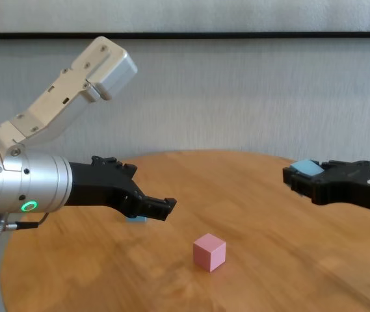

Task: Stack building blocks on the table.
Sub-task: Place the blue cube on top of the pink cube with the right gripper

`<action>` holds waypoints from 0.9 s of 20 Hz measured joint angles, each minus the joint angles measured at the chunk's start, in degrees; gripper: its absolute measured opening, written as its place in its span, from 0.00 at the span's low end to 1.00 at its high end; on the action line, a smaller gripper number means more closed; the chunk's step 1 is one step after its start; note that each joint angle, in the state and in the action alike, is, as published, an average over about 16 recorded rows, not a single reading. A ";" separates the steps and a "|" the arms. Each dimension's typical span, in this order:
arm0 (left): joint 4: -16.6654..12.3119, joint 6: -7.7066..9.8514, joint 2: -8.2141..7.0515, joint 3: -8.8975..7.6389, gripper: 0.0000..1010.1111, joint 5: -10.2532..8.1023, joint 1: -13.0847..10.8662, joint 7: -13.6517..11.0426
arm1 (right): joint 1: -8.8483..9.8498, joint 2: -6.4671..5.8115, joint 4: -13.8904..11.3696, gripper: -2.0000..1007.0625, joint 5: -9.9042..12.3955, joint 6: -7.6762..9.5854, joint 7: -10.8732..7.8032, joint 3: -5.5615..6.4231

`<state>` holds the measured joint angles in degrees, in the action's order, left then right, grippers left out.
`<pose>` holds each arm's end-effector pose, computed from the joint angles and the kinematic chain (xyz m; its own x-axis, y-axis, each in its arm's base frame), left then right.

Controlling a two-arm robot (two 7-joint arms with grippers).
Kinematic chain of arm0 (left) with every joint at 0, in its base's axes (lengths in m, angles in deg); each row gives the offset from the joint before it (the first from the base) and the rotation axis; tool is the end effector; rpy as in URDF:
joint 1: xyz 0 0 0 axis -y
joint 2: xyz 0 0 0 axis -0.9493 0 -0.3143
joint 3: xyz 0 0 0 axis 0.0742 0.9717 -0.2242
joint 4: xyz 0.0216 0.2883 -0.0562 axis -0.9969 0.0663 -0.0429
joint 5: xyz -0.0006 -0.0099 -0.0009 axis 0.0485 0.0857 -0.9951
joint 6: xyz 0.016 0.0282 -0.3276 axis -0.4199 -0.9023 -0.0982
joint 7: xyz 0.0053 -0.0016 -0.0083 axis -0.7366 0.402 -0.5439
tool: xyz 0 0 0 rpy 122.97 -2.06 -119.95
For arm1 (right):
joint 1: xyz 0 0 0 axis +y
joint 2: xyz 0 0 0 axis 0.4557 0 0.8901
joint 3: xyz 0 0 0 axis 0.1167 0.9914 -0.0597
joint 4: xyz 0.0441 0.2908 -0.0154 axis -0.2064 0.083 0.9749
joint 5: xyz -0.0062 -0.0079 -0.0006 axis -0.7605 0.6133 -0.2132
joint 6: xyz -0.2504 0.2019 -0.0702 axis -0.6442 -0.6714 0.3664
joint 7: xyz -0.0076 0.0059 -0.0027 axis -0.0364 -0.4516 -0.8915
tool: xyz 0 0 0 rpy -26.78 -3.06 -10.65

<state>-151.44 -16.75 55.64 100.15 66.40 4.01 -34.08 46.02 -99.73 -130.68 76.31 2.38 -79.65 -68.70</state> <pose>0.4337 -0.0118 -0.2527 0.6714 0.6799 0.2950 -0.7358 0.5639 0.3751 0.4221 -0.0223 -0.3081 0.5086 -0.8565 0.0881 0.8470 0.4794 -0.2296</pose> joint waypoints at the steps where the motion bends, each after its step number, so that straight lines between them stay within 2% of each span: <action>1: 0.00 0.00 0.00 0.00 0.99 0.00 0.00 0.00 | 0.95 -0.43 -1.90 0.36 0.33 0.13 -0.90 -0.17; 5: 0.00 0.00 0.00 0.00 0.99 0.00 0.00 0.00 | 3.66 -1.81 -7.08 0.36 1.15 -0.05 -3.78 -1.54; 8: 0.00 0.00 0.00 0.00 0.99 0.00 0.00 0.00 | 4.40 -2.52 -8.57 0.36 1.08 -0.83 -5.46 -3.11; 13: 0.00 0.00 0.00 0.00 0.99 0.00 0.00 0.00 | 3.68 -3.18 -8.14 0.36 0.44 -2.94 -8.07 -5.98; 18: 0.00 0.00 0.00 0.00 0.99 0.00 0.00 0.00 | 1.52 -3.19 -5.43 0.36 -0.68 -5.43 -9.56 -8.45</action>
<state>-151.44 -16.75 55.64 100.15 66.40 4.01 -34.08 47.53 -102.91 -136.11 75.62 -3.05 -89.20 -77.14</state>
